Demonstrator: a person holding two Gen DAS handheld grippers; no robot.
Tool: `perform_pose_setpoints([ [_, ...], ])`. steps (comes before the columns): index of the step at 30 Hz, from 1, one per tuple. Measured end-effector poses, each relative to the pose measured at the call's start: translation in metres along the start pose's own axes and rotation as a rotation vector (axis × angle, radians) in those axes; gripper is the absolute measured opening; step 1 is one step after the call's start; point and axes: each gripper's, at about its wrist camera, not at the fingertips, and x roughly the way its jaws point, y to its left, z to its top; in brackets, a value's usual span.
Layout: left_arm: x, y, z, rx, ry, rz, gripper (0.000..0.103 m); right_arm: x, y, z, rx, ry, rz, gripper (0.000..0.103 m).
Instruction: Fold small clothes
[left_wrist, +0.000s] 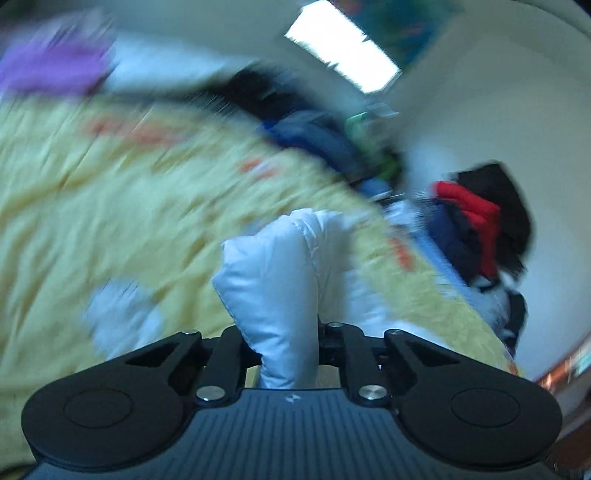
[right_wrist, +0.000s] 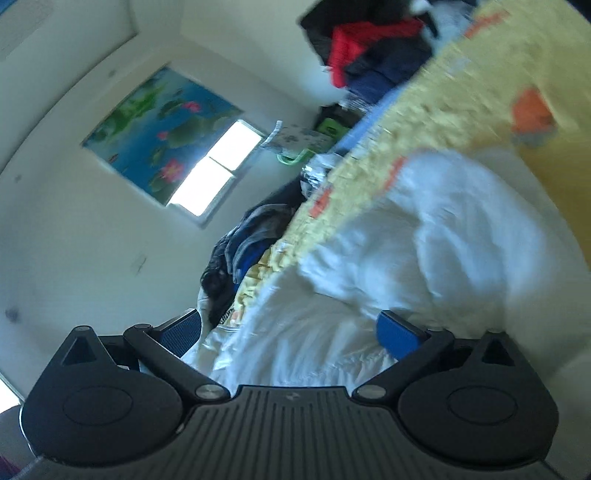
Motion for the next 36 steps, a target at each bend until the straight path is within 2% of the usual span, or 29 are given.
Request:
perform_pose_setpoints([
  [3,-0.027,-0.056,-0.005,0.257,-0.123,-0.115,0.013,-0.001,-0.021,-0.002,0.09,-0.049,0.071,0.103],
  [6,-0.043,-0.111,-0.022,0.456,-0.17,-0.258,0.012,-0.004,-0.036,-0.002,0.176,-0.081,0.134,0.103],
  [7,-0.044,-0.127,-0.03,0.51,-0.162,-0.305,0.012,-0.006,-0.039,-0.001,0.2,-0.087,0.149,0.103],
  [10,-0.045,-0.178,-0.074,0.768,-0.102,-0.447,0.012,-0.009,-0.052,0.0,0.288,-0.105,0.201,0.101],
  [12,-0.042,-0.2,-0.113,0.941,-0.027,-0.524,0.012,-0.01,-0.064,0.001,0.376,-0.121,0.249,0.101],
  [14,-0.035,-0.211,-0.148,1.067,0.048,-0.569,0.012,-0.012,-0.075,0.002,0.46,-0.135,0.296,0.101],
  [16,-0.03,-0.217,-0.171,1.163,0.07,-0.578,0.012,-0.013,-0.084,0.001,0.53,-0.145,0.33,0.1],
  [20,-0.023,-0.22,-0.18,1.21,0.126,-0.598,0.012,-0.014,-0.101,0.001,0.683,-0.146,0.411,0.102],
  [22,-0.017,-0.218,-0.184,1.268,0.135,-0.595,0.012,-0.014,-0.103,0.011,0.722,-0.1,0.412,0.103],
  [24,-0.017,-0.216,-0.188,1.298,0.132,-0.591,0.012,-0.02,-0.092,0.028,0.67,-0.096,0.412,0.101],
  [26,-0.021,-0.215,-0.191,1.332,0.125,-0.599,0.012,-0.024,-0.069,0.051,0.521,-0.062,0.391,0.101],
  [28,-0.021,-0.214,-0.194,1.351,0.125,-0.606,0.012,-0.018,-0.041,0.069,0.327,0.027,0.285,0.101],
  [30,-0.019,-0.217,-0.2,1.366,0.14,-0.611,0.012,-0.007,-0.011,0.081,0.108,0.112,0.131,0.098],
  [31,-0.019,-0.216,-0.2,1.369,0.139,-0.613,0.012,-0.001,0.002,0.084,-0.007,0.126,0.038,0.086],
  [32,-0.018,-0.215,-0.201,1.374,0.126,-0.611,0.013,0.003,0.012,0.084,-0.094,0.139,-0.018,0.075],
  [33,-0.019,-0.214,-0.203,1.386,0.108,-0.611,0.013,0.009,0.017,0.087,-0.164,0.162,-0.082,0.041],
  [34,-0.019,-0.212,-0.204,1.392,0.107,-0.621,0.013,0.011,0.017,0.089,-0.188,0.172,-0.114,0.031],
  [36,-0.021,-0.208,-0.203,1.387,0.117,-0.644,0.013,0.009,0.013,0.091,-0.193,0.182,-0.106,0.027],
])
